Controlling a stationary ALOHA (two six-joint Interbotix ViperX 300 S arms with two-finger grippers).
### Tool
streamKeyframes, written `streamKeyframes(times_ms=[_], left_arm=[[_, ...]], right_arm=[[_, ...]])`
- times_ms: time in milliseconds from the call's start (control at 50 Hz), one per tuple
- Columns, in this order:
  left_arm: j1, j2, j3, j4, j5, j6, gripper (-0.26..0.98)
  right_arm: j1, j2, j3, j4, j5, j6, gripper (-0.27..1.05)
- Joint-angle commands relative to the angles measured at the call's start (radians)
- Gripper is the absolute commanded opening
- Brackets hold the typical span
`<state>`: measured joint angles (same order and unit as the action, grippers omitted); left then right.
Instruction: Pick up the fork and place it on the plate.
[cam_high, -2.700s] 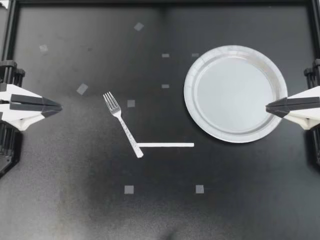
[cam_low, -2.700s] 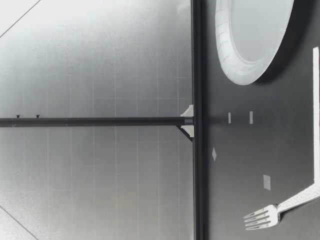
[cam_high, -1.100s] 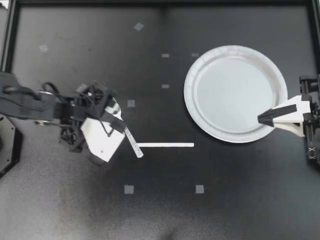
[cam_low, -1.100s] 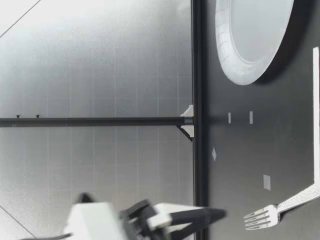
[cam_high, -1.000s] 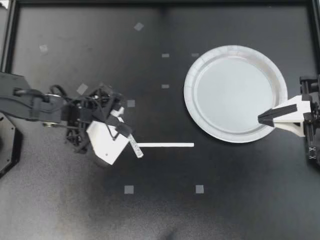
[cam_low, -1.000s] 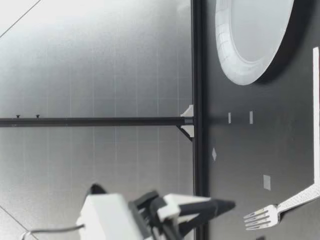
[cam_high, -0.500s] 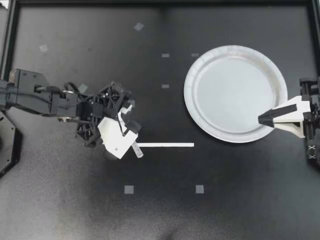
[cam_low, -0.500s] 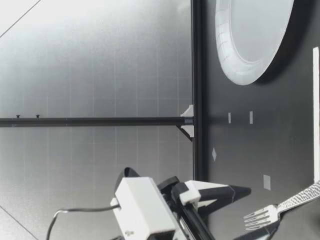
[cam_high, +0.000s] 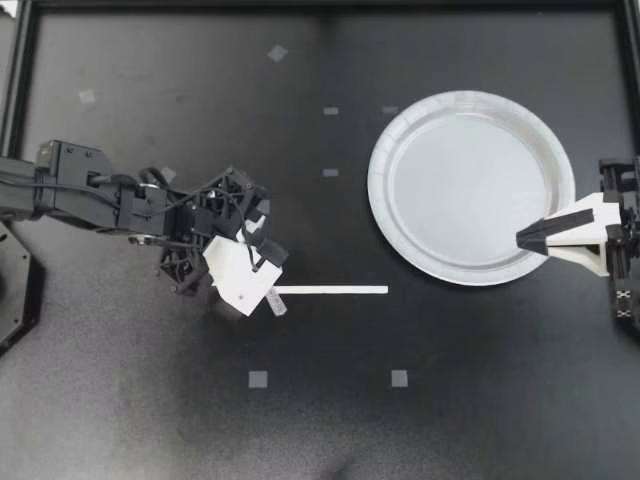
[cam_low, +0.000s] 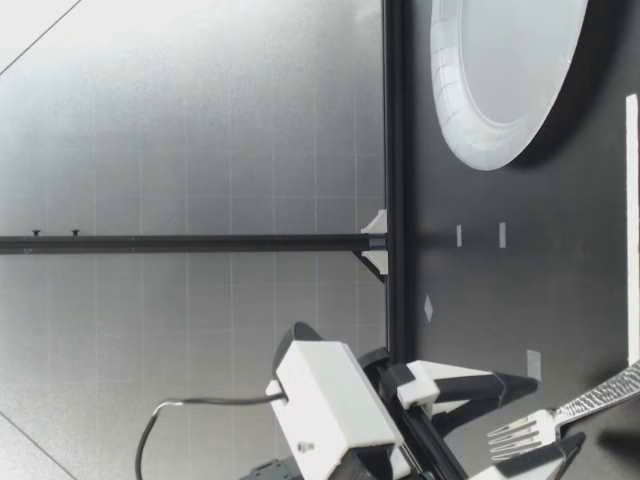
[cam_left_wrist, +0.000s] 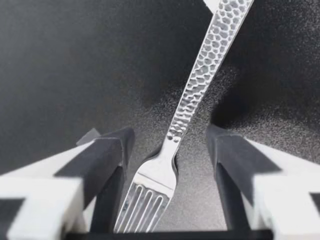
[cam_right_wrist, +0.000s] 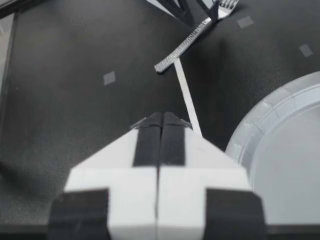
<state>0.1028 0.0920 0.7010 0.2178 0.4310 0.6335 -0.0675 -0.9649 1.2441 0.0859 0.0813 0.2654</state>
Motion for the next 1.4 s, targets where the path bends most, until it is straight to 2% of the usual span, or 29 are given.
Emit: streamKeyframes(times_ms=[0, 220, 560, 720, 800, 920, 1060, 1180, 1300, 1380], left_arm=[[0.006, -0.012, -0.014, 0.000, -0.005, 0.002, 0.52], [0.012, 0.006, -0.015, -0.002, -0.006, 0.000, 0.43], [0.012, 0.000, -0.031, -0.011, 0.003, -0.003, 0.03], [0.017, -0.101, -0.080, -0.083, 0.018, -0.017, 0.00], [0.029, -0.166, -0.112, -0.195, -0.021, -0.034, 0.00], [0.031, -0.195, -0.107, -0.371, -0.144, -0.048, 0.00], [0.031, -0.173, -0.081, -0.638, -0.311, -0.066, 0.00], [0.029, -0.184, -0.069, -0.833, -0.426, -0.078, 0.00], [0.029, -0.218, -0.092, -1.032, -0.431, -0.137, 0.00], [0.026, -0.233, -0.107, -1.134, -0.423, -0.189, 0.00]], right_arm=[[-0.005, 0.003, -0.012, 0.002, -0.015, 0.002, -0.11], [-0.005, 0.003, -0.011, 0.002, -0.018, 0.002, -0.11], [-0.005, 0.003, -0.011, 0.000, -0.018, 0.000, -0.11], [-0.005, 0.008, -0.031, -0.008, -0.054, -0.015, -0.11], [-0.005, 0.014, -0.052, -0.078, -0.092, -0.060, -0.11], [-0.006, 0.025, -0.086, -0.225, -0.132, -0.181, -0.10], [-0.031, 0.040, -0.132, -0.229, -0.140, -0.268, -0.02], [-0.046, 0.046, -0.138, -0.261, -0.146, -0.362, 0.18], [-0.092, 0.052, -0.143, -0.351, -0.147, -0.540, 0.48], [-0.163, 0.064, -0.147, -0.408, -0.149, -0.684, 0.67]])
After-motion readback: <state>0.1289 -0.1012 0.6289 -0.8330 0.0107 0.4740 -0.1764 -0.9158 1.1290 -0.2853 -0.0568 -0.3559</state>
